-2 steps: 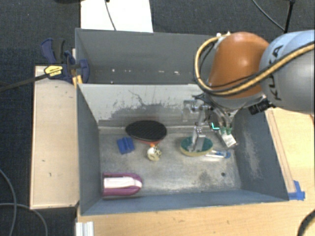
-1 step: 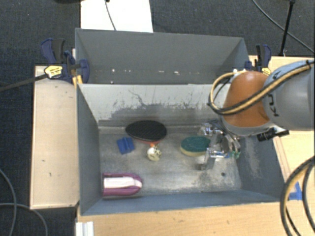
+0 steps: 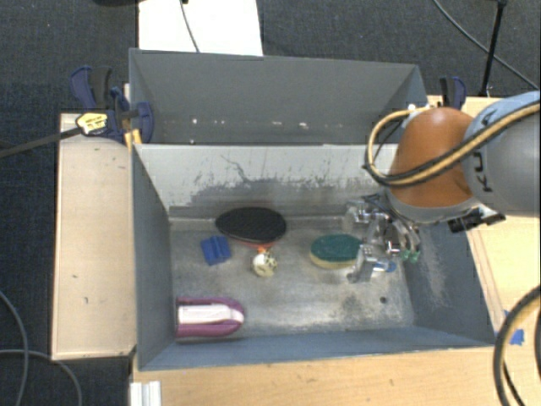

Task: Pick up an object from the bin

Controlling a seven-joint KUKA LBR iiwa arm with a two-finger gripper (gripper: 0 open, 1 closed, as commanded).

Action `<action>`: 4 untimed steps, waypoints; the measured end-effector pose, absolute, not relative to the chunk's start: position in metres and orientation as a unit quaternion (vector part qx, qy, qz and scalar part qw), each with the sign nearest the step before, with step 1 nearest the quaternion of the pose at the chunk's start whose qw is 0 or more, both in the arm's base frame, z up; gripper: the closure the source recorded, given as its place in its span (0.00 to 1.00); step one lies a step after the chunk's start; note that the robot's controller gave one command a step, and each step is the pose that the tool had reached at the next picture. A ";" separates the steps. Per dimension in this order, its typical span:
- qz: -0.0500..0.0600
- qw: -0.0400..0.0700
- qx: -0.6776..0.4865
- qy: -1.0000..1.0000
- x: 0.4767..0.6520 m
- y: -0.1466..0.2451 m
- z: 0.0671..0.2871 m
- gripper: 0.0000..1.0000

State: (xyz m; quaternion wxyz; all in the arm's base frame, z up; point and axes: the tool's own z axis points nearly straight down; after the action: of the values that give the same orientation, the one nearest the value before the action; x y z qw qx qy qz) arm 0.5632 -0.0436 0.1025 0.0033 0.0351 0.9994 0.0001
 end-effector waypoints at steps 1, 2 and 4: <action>0.000 0.003 0.111 0.994 0.568 -0.055 0.101 0.00; 0.000 0.000 0.155 0.988 0.574 -0.060 0.069 0.00; 0.001 0.000 0.154 0.988 0.574 -0.060 0.070 1.00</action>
Offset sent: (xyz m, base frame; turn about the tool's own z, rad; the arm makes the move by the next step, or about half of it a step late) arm 0.0035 -0.0107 -0.0025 0.1530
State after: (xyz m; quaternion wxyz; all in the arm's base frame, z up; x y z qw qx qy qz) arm 0.5738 -0.0602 0.0696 0.0002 0.1543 0.9880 0.0006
